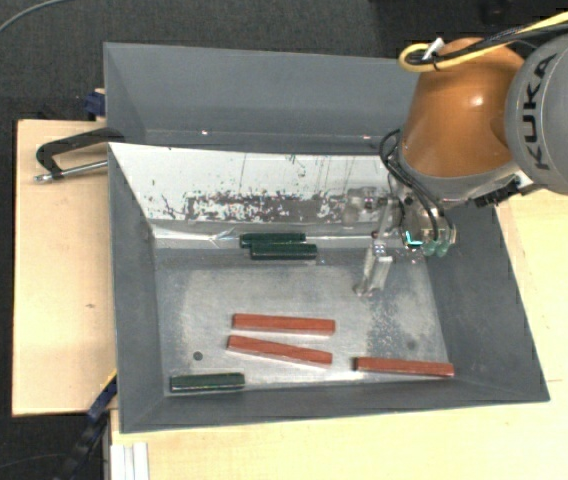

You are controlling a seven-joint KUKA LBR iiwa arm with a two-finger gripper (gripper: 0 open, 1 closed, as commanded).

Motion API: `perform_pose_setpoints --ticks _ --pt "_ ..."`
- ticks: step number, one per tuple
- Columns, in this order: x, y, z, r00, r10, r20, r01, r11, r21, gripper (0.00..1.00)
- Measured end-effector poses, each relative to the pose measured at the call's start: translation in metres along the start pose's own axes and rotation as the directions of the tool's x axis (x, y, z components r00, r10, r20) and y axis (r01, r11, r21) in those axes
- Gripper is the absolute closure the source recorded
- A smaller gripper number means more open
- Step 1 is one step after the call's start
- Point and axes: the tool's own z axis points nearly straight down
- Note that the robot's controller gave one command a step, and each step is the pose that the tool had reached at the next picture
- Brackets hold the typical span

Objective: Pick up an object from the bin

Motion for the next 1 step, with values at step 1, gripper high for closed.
perform_pose_setpoints --ticks 1 --pt "0.0532 0.0592 0.0642 0.947 -0.322 0.002 0.322 0.947 -0.001 0.00"
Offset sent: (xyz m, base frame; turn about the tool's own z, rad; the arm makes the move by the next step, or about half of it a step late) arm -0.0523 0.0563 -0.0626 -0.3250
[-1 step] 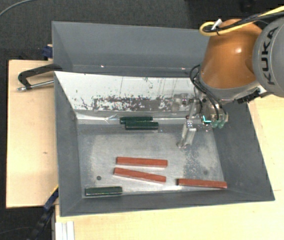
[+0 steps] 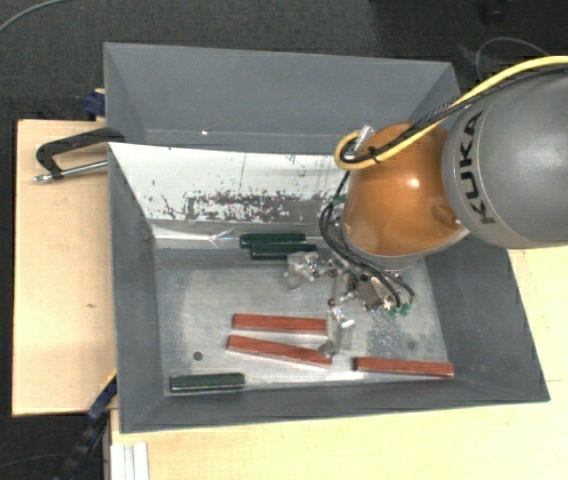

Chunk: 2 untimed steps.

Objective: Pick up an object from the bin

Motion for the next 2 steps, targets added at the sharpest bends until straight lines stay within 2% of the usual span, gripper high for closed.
perform_pose_setpoints --ticks 1,2 --pt "-0.0054 0.0283 0.0579 1.000 -0.028 -0.002 0.028 1.000 0.001 0.00" --pt "-0.0082 0.0267 0.0520 1.000 -0.024 0.008 0.024 1.000 0.002 1.00"
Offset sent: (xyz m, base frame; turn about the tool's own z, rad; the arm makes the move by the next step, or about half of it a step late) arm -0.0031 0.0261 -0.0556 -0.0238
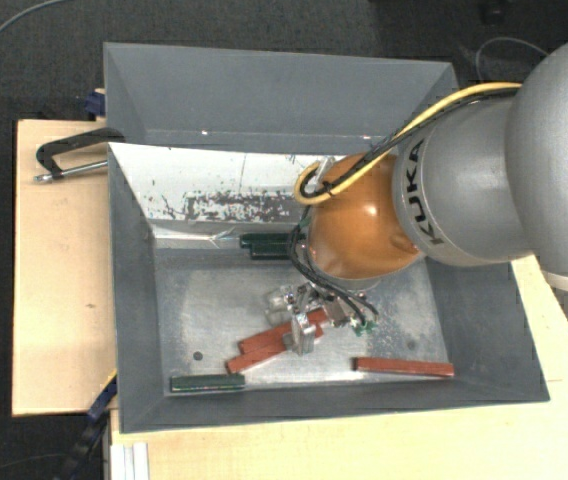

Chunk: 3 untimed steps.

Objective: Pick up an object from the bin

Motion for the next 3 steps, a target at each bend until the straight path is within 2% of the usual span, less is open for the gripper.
perform_pose_setpoints --ticks 1,2,3 --pt "0.016 -0.025 -0.004 0.854 -0.520 0.021 0.520 0.854 0.015 1.00" --pt "0.019 -0.020 -0.004 0.825 -0.564 0.026 0.563 0.826 0.026 1.00" --pt "0.034 -0.047 -0.147 0.856 -0.517 0.001 0.517 0.856 0.003 1.00"
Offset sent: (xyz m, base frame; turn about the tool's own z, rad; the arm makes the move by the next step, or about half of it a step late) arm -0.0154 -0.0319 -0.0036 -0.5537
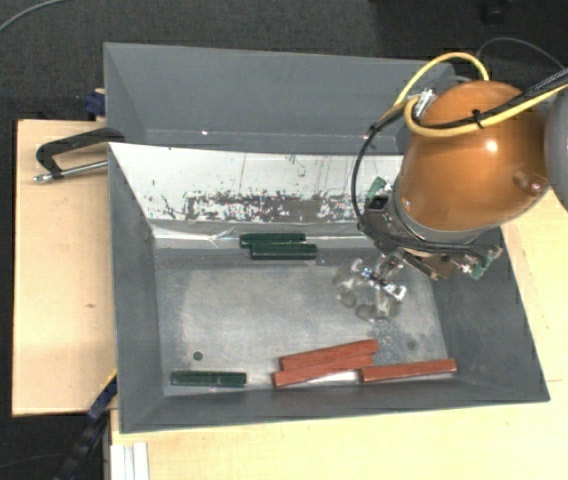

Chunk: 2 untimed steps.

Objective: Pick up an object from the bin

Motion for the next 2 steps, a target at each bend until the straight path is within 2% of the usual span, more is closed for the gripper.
perform_pose_setpoints --ticks 1,2 --pt "0.005 -0.014 0.035 0.991 0.135 -0.006 -0.135 0.991 -0.004 1.00" --pt "0.004 -0.025 0.036 0.938 0.346 -0.001 -0.346 0.938 0.000 1.00"
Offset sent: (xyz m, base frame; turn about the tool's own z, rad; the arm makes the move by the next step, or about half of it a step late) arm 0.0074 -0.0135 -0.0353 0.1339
